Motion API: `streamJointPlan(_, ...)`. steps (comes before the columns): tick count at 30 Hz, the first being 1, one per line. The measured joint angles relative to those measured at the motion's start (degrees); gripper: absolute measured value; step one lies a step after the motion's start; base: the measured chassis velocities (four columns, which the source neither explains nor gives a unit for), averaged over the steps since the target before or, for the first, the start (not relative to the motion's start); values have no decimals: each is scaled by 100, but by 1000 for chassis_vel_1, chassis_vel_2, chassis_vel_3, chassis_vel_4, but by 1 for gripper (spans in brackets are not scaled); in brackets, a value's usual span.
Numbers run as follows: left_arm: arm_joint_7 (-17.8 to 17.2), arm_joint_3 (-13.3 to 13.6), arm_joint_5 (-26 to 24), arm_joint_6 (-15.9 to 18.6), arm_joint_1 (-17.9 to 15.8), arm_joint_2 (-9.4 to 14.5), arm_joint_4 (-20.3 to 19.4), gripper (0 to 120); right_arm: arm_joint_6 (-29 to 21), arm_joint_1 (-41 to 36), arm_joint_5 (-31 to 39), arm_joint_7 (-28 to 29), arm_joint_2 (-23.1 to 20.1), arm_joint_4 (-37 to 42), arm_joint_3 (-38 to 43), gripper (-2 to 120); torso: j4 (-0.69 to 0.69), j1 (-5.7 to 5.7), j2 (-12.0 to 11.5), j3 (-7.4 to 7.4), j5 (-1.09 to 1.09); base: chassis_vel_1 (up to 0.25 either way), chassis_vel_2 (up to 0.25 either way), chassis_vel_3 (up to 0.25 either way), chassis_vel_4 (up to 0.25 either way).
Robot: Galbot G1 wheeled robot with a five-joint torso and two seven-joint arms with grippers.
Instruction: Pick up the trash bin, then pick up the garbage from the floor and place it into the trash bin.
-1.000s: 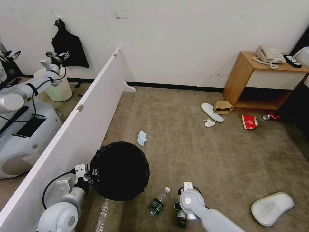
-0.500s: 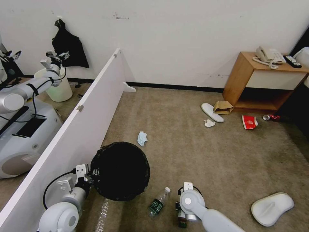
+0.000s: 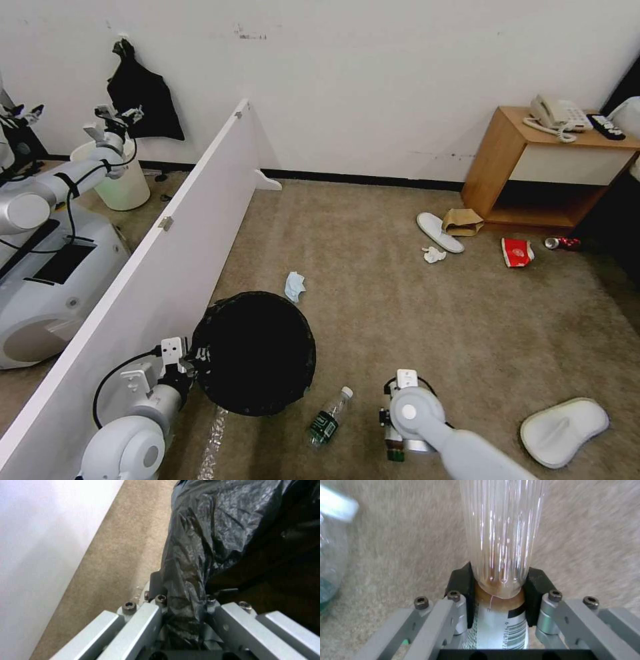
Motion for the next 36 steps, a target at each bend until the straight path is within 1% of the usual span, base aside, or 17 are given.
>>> streamJointPlan(7, -174, 63, -325, 344, -192, 95, -159, 2, 14, -141, -39, -48, -616, 660, 299, 26, 0, 0, 0, -1, 0, 0, 0, 0, 0)
streamJointPlan(8, -174, 63, -325, 344, -192, 95, -159, 2, 14, -141, -39, -48, -616, 660, 299, 26, 0, 0, 0, -1, 0, 0, 0, 0, 0)
streamJointPlan(10, -238, 105, -452, 496, -251, 158, -226, 2, 19, -293, -180, -161, -892, 890, 556, 26, 1, 0, 0, -1, 1, 0, 0, 0, 0)
streamJointPlan(13, -269, 133, -515, 560, -275, 189, -255, 2, 32, -429, -343, -287, -1045, 1012, 730, 26, 1, 0, 0, -1, 0, 0, 0, 0, 0)
streamJointPlan(14, -348, 186, -669, 685, -323, 231, -314, 2, 55, -685, -655, -546, -1308, 1220, 1079, 26, -2, 0, 0, -1, 3, 0, 0, 0, 0)
streamJointPlan(16, -380, 209, -738, 737, -342, 243, -344, 2, 71, -777, -762, -623, -1408, 1312, 1201, 26, -2, 0, 0, -1, 1, 0, 0, 0, 0)
streamJointPlan(17, -422, 237, -842, 823, -356, 261, -418, 2, 88, -899, -934, -778, -1578, 1489, 1425, 26, -5, 0, 0, -1, -2, 0, 0, 0, 0)
streamJointPlan(19, -498, 236, -924, 910, -313, 263, -566, 2, 102, -922, -1176, -1024, -1712, 1654, 1639, 26, 0, 0, 0, -1, 2, 0, 0, 0, 0)
streamJointPlan(21, -523, 239, -950, 944, -300, 258, -618, 2, 121, -945, -1342, -1224, -1775, 1758, 1805, 26, 5, 0, 0, -1, 3, 0, 0, 0, 0)
streamJointPlan(22, -560, 268, -972, 990, -302, 252, -669, 2, 142, -990, -1532, -1459, -1870, 1924, 2099, 26, 3, 0, 0, -1, 1, 0, 0, 0, 0)
streamJointPlan(23, -560, 268, -972, 990, -302, 252, -669, 2, 142, -990, -1532, -1459, -1870, 1924, 2099, 26, 3, 0, 0, -1, 1, 0, 0, 0, 0)
streamJointPlan(25, -608, 313, -1004, 1042, -295, 229, -730, 2, 147, -1015, -1728, -1758, -1966, 2143, 2525, 26, -3, 0, 0, -1, 0, 0, 0, 0, 0)
streamJointPlan(26, -608, 313, -1004, 1042, -295, 229, -730, 2, 147, -1015, -1728, -1758, -1966, 2143, 2525, 26, -3, 0, 0, -1, 0, 0, 0, 0, 0)
streamJointPlan(28, -645, 376, -991, 1078, -263, 197, -768, 2, 177, -1022, -1940, -2163, -2171, 2396, 2987, 26, 1, 0, 0, -1, 1, 0, 0, 0, 0)
streamJointPlan(29, -645, 376, -991, 1078, -263, 197, -768, 2, 177, -1022, -1940, -2163, -2171, 2396, 2987, 26, 1, 0, 0, -1, 1, 0, 0, 0, 0)
streamJointPlan(34, -692, 453, -958, 1116, -251, 112, -810, 2, 387, -1037, -2456, -2844, -2499, 2764, 3544, 25, 1, 0, 0, -1, 0, 0, 0, 0, 0)
streamJointPlan(36, -695, 472, -959, 1125, -266, 100, -810, 2, 420, -1046, -2466, -2912, -2559, 2854, 3652, 25, 0, 0, 0, -1, 1, 0, 0, 0, 0)
